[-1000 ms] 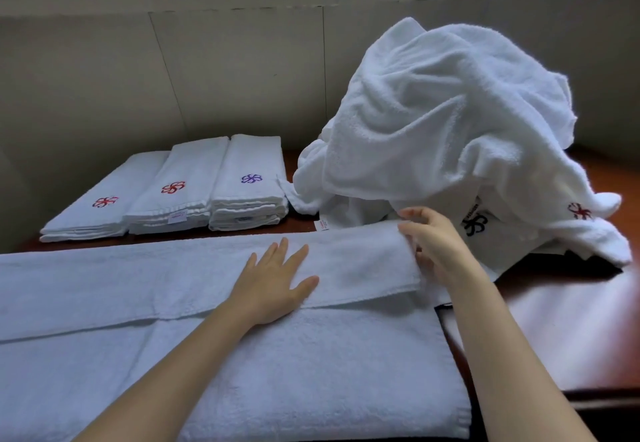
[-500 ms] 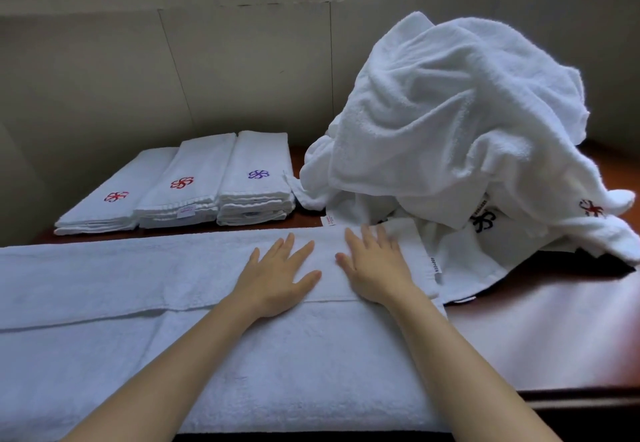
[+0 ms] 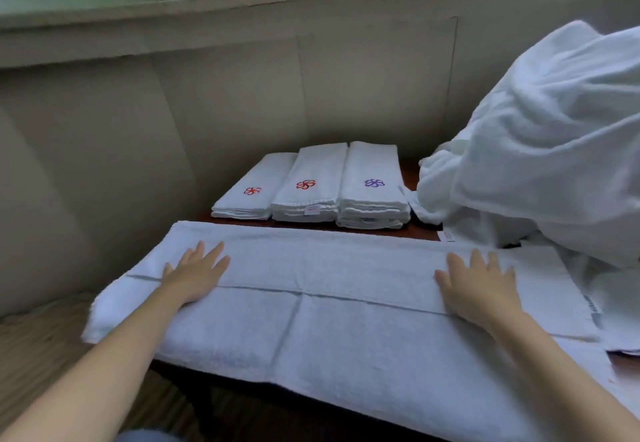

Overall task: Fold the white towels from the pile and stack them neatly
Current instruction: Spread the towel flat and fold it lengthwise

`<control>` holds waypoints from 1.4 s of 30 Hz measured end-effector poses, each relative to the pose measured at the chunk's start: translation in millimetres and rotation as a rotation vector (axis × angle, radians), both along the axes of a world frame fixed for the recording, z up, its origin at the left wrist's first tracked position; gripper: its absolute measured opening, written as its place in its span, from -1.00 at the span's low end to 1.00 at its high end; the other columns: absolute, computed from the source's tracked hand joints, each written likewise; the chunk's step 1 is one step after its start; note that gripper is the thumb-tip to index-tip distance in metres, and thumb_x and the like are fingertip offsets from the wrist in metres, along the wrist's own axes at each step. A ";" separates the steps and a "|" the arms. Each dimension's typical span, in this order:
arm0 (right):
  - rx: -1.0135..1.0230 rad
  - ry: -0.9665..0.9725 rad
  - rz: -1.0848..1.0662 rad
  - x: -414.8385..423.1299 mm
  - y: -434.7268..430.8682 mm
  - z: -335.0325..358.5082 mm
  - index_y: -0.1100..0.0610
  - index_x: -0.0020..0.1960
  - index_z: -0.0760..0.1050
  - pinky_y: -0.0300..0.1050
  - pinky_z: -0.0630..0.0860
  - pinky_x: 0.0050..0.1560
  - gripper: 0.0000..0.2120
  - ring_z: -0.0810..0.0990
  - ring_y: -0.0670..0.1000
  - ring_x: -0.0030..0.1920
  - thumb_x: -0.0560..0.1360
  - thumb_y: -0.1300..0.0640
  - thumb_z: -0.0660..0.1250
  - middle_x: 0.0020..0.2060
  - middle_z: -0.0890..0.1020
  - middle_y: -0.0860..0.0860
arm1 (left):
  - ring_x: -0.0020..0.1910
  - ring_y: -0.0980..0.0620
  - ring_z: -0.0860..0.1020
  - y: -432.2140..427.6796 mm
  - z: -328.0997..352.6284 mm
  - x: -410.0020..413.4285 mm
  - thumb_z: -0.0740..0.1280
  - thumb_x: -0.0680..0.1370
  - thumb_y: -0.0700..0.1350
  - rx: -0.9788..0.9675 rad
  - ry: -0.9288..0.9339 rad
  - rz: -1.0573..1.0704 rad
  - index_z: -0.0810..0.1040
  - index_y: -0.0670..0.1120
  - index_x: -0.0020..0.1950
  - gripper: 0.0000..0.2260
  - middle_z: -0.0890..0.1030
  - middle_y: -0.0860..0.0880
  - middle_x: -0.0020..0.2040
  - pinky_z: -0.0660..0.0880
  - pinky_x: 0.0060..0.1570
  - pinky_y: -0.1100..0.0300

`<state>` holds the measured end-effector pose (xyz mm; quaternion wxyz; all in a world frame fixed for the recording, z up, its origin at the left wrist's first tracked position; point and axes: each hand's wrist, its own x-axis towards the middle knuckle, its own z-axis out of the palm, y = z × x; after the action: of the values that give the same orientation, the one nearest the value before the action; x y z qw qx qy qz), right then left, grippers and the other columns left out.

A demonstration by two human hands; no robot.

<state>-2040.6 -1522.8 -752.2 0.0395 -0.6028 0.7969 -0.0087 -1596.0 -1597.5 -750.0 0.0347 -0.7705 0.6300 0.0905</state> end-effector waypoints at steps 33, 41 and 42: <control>-0.023 -0.145 0.780 181.6 37.2 -11.6 -0.20 0.52 0.00 0.07 -0.19 0.48 -0.33 -0.12 0.08 0.54 0.48 -0.41 -0.03 0.55 -0.03 -0.06 | 0.46 0.19 -0.34 104.0 -12.8 29.1 -0.01 0.38 0.52 -0.087 -0.033 -0.733 -0.33 0.47 0.36 -0.33 -0.32 0.22 0.48 -0.36 0.41 0.03; -0.416 0.024 0.955 168.6 95.6 5.3 0.03 0.08 0.59 -0.19 0.60 -0.17 -0.62 0.66 0.05 -0.02 0.36 -0.17 0.42 0.02 0.64 0.01 | 0.20 -0.10 0.58 137.9 1.0 28.7 0.23 0.52 0.25 -0.506 -0.108 -0.861 0.56 -0.06 0.30 -0.50 0.56 -0.11 0.28 0.59 0.00 0.08; -0.509 -0.018 0.944 167.7 98.4 5.9 0.06 -0.08 0.60 -0.20 0.56 -0.36 -0.80 0.67 0.03 -0.17 0.40 -0.05 0.39 -0.14 0.64 -0.02 | 0.13 -0.10 0.62 138.3 -0.9 31.6 0.42 0.43 0.16 -0.543 -0.171 -0.912 0.60 -0.10 0.25 -0.52 0.60 -0.14 0.22 0.61 -0.06 0.09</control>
<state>-1872.8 -1424.4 -746.3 -0.1012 -0.8860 0.4116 -0.1882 -1564.4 -1459.2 -750.9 -0.0789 -0.4043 0.8965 -0.1630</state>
